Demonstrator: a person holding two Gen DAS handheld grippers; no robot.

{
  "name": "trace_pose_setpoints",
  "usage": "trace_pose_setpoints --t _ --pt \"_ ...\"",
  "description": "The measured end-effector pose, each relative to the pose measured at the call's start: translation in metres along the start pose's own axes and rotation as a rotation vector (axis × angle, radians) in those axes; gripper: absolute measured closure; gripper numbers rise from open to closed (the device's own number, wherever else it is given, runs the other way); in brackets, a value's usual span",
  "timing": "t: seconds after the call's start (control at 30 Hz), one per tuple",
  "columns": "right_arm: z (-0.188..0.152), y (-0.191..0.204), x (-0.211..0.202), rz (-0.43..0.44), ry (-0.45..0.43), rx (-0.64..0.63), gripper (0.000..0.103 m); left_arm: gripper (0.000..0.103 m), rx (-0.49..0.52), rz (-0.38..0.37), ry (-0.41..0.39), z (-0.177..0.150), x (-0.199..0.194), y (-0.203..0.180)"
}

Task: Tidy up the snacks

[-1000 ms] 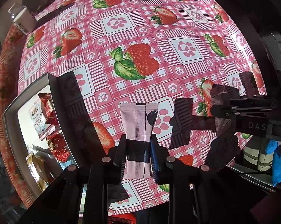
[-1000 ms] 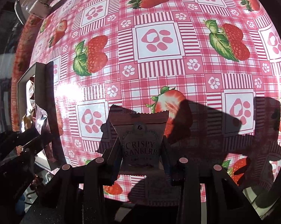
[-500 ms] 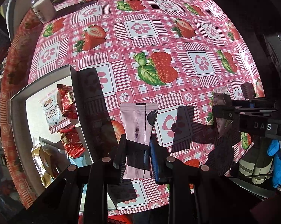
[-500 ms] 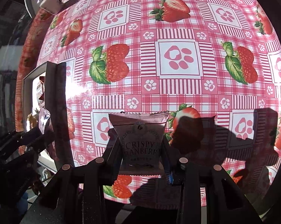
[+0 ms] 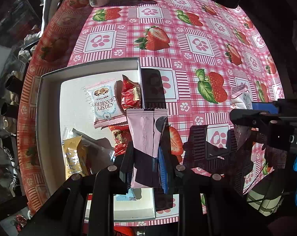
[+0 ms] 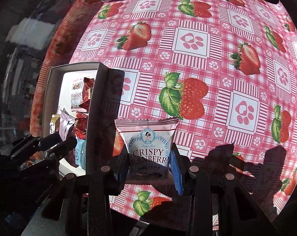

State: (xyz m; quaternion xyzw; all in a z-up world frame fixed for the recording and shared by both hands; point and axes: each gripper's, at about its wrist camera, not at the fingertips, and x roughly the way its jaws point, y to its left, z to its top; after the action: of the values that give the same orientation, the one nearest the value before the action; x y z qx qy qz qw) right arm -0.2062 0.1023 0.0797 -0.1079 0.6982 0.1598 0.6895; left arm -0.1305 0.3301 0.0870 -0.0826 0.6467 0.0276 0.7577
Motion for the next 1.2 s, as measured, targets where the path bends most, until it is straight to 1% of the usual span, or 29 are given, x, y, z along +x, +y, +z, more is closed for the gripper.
trace_pose_setpoints --t 0.17,0.33,0.57,0.63,0.67,0.7,0.73,0.77,0.8,0.83,0.9,0.93,0.97,1.03,1.1,1.17,1.2 --pt "0.017 0.042 0.007 0.023 0.010 -0.080 0.063 0.077 -0.078 0.038 -0.005 -0.006 0.002 0.038" --pt "0.029 0.085 0.024 0.040 0.052 -0.163 0.063 0.077 -0.142 0.068 0.019 -0.015 0.011 0.069" --pt "0.039 0.134 0.051 0.029 0.108 -0.264 0.063 0.077 -0.187 0.073 0.039 -0.026 0.023 0.089" --pt "0.042 0.141 0.059 0.028 0.125 -0.273 0.063 0.073 -0.193 0.068 0.033 -0.027 0.022 0.091" --pt "0.043 0.144 0.063 0.028 0.132 -0.274 0.063 0.064 -0.197 0.066 0.030 -0.028 0.022 0.092" --pt "0.044 0.146 0.065 0.027 0.139 -0.275 0.063 0.048 -0.204 0.069 0.026 -0.028 0.021 0.093" --pt "0.045 0.148 0.068 0.025 0.145 -0.277 0.063 0.040 -0.210 0.081 0.019 -0.029 0.020 0.094" --pt "0.045 0.150 0.070 0.024 0.153 -0.278 0.062 0.027 -0.217 0.098 0.010 -0.030 0.019 0.095" --pt "0.046 0.151 0.072 0.023 0.159 -0.279 0.061 0.023 -0.222 0.108 0.003 -0.030 0.018 0.096" --pt "0.046 0.154 0.073 0.021 0.162 -0.280 0.058 0.023 -0.228 0.114 0.004 -0.030 0.018 0.097" --pt "0.044 0.156 0.072 0.017 0.159 -0.280 0.043 0.022 -0.232 0.126 0.043 -0.030 0.022 0.100" --pt "0.043 0.156 0.070 0.010 0.154 -0.280 0.029 0.022 -0.231 0.145 0.055 -0.030 0.024 0.101" --pt "0.042 0.156 0.069 0.004 0.149 -0.282 0.020 0.021 -0.227 0.169 0.057 -0.030 0.025 0.101" --pt "0.041 0.157 0.066 -0.006 0.139 -0.286 0.020 0.020 -0.220 0.211 0.057 -0.031 0.025 0.100" --pt "0.040 0.155 0.063 -0.022 0.134 -0.286 0.020 0.018 -0.224 0.216 0.049 -0.031 0.023 0.101" --pt "0.038 0.152 0.059 -0.047 0.123 -0.286 0.000 0.018 -0.234 0.180 0.043 -0.033 0.024 0.103" --pt "0.038 0.149 0.056 -0.080 0.102 -0.292 0.000 0.018 -0.238 0.162 0.043 -0.033 0.025 0.104"
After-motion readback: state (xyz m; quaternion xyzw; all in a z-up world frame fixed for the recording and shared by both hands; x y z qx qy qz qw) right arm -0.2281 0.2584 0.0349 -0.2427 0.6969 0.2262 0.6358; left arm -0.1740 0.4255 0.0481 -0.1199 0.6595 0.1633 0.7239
